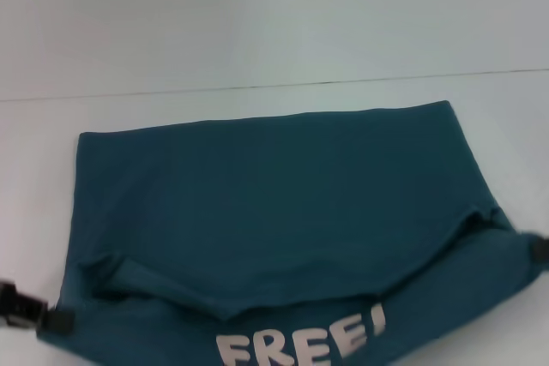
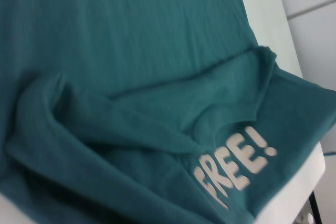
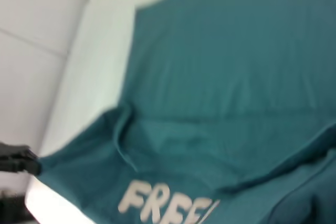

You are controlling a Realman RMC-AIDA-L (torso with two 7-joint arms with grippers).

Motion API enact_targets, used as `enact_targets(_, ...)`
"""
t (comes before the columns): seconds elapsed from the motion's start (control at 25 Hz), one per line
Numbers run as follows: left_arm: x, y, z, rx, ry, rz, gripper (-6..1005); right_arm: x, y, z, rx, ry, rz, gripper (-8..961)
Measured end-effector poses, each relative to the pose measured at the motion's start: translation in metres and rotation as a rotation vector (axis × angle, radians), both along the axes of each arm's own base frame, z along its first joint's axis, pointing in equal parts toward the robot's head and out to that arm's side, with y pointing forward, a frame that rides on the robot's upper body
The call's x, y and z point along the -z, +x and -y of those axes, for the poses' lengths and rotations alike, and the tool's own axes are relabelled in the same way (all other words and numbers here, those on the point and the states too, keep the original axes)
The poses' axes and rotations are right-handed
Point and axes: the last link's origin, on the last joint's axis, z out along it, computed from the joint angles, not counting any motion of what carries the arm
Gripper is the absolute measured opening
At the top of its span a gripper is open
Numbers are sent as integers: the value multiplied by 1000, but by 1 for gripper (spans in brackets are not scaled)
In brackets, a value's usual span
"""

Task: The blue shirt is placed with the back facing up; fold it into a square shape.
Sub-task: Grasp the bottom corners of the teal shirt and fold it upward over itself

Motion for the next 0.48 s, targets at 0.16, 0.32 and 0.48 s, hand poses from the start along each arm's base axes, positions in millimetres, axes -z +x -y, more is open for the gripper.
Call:
enact_targets(0.16, -9, 13, -26, -4, 50, -14, 34, -17, -2, -13, 14, 111, -33, 52)
enact_targets(0.32, -10, 24, -55, -51, 123, -41, 34, -32, -2, -30, 56, 254, -55, 54)
enact_targets(0.48, -11, 26, -82, -111, 229, -74, 34, -38, 0, -48, 113, 395, -77, 55)
